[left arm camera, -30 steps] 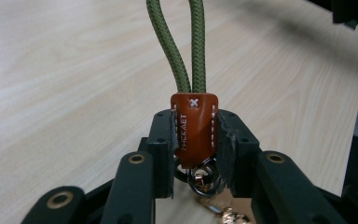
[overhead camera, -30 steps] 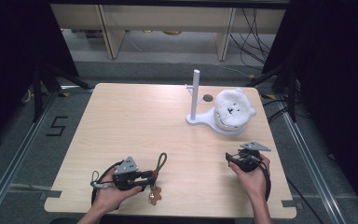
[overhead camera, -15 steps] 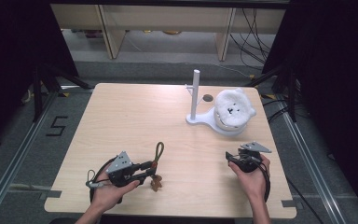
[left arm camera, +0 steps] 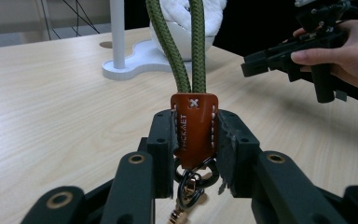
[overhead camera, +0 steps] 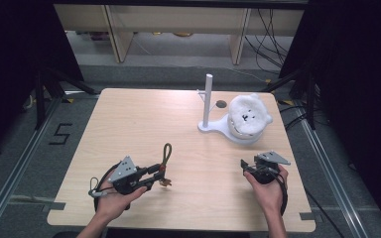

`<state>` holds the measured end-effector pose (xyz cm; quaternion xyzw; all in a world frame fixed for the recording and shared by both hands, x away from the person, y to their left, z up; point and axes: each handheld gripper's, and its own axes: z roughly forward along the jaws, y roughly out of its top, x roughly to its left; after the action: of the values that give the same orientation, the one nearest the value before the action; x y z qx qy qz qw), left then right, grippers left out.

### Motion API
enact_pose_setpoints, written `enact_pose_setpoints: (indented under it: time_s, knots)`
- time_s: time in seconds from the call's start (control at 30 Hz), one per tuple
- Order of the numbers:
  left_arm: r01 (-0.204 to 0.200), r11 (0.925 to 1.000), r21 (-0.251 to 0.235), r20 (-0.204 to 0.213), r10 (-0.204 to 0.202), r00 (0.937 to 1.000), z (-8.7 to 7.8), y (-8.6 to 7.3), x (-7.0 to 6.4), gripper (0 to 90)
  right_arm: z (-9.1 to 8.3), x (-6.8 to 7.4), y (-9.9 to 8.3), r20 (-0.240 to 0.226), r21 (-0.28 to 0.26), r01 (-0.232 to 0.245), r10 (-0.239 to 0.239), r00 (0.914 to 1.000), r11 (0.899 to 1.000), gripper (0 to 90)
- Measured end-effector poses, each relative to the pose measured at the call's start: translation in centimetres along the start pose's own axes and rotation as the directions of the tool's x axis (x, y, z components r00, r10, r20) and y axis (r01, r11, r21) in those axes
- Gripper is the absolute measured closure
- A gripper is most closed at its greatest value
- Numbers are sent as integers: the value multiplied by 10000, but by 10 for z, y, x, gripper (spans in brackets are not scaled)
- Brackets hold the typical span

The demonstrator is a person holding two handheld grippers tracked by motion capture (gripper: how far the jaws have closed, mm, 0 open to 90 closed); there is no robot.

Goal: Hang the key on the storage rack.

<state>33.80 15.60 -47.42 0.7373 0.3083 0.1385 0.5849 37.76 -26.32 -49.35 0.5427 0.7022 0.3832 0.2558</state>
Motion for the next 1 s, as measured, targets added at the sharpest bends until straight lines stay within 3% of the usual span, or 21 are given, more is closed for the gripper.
enact_pose_setpoints:
  time_s: [0.17, 0.2, 0.27, 0.37, 0.5, 0.6, 0.9, 0.93, 0.97, 1.0]
  knots:
    - [-42, 10000, -39, -197, 41, 9998, 0, 2, 3, 680, -1, 1, -1, -101, -19, -34, 34, 9999, 10000, 443]
    - [-44, 10000, -72, -224, 42, 9997, 0, 2, 3, 680, -3, 5, -1, -35, 209, -519, 520, 9986, 9984, 442]
    - [-25, 9997, -243, -193, 21, 9998, 0, 3, 5, 680, -2, 2, -1, -74, 64, -71, 71, 9999, 10000, 443]
    - [-110, 9997, -237, -405, 101, 9991, -2, 5, 6, 680, -1, 2, -3, -59, 46, 14, -13, 10000, 10000, 443]
    - [-249, 9988, -421, -594, 223, 9980, -2, 9, 9, 680, 0, 4, -4, -318, -85, -122, 119, 9994, 9999, 449]
    - [-232, 9977, -642, -582, 194, 9981, -1, 11, 11, 680, 0, 4, -4, -172, -95, 24, -26, 9998, 10000, 450]
    - [-495, 9972, -563, -811, 448, 9957, 4, 19, 11, 679, 1, 5, -5, -125, -361, 14, -19, 9999, 9993, 452]
    - [-519, 9968, -605, -801, 470, 9957, 6, 20, 11, 679, 1, 8, -5, -96, -312, -313, 310, 9995, 9990, 452]
    - [-519, 9962, -706, -765, 465, 9960, 7, 21, 12, 679, 0, 8, -5, -199, -282, -350, 345, 9992, 9990, 452]
    - [-565, 9966, -605, -877, 511, 9948, 7, 22, 12, 679, 0, 5, -5, -305, -330, -69, 59, 9995, 9994, 452]
